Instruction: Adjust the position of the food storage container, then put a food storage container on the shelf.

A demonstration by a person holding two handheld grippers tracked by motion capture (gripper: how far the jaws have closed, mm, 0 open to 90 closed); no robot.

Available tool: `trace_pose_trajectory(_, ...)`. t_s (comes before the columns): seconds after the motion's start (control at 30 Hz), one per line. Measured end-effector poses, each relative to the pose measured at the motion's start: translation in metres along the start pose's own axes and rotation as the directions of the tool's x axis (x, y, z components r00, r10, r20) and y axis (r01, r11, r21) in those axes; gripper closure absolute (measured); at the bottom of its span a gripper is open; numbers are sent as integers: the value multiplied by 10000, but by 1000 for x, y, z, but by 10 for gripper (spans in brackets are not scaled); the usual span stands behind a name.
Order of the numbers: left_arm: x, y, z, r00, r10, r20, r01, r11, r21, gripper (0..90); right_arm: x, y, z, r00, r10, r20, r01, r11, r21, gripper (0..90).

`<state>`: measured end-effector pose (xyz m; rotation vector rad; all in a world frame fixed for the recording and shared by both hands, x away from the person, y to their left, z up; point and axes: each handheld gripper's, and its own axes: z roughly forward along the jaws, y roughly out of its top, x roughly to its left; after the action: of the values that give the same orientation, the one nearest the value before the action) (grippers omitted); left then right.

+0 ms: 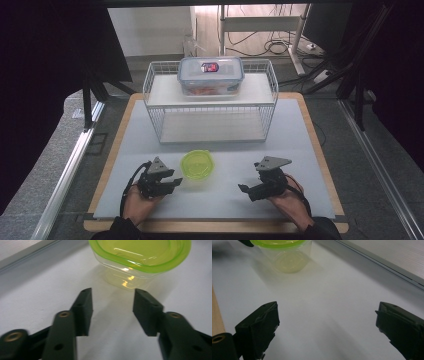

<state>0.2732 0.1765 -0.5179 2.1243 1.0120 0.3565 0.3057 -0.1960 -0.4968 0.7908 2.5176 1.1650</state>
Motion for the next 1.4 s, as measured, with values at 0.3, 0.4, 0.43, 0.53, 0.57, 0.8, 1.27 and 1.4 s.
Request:
trace_pose_trajectory(0.3,-8,-8,-13,9999,146,-79,-150,9986,-501,264,-3,3,2,9998,16,-202,-19,9999,-144,47)
trace_pose_trajectory(0.4,-10,-13,-17,9999,102,-77,-105,9991,-420,225,-3,4,5,9997,-102,-205,100,9999,-112,47)
trace_pose_trajectory(0.43,-11,-14,-18,9999,98,-96,-102,9991,-400,208,-2,4,5,9997,-140,-203,138,9998,-108,47)
trace_pose_trajectory(0.53,-14,-18,-21,9997,175,-144,-179,9993,-319,164,-3,4,7,9997,-181,-185,179,9998,-124,46)
trace_pose_trajectory(0.57,-15,-19,-22,9997,162,-165,-167,9993,-323,151,-3,4,7,9997,-169,-188,167,9998,-134,46)
trace_pose_trajectory(0.8,-17,-24,-30,10000,49,-10,-49,9982,-601,81,-5,5,8,9998,-1,-214,-3,9999,-160,47)
trace_pose_trajectory(1.27,-19,-31,-34,9989,447,-143,-457,9957,-806,36,-8,8,16,9980,582,-257,-586,9982,-158,1)
trace_pose_trajectory(1.4,-19,-31,-33,9981,580,-208,-593,9955,-741,38,-10,9,17,9963,789,-337,-792,9968,-96,1)
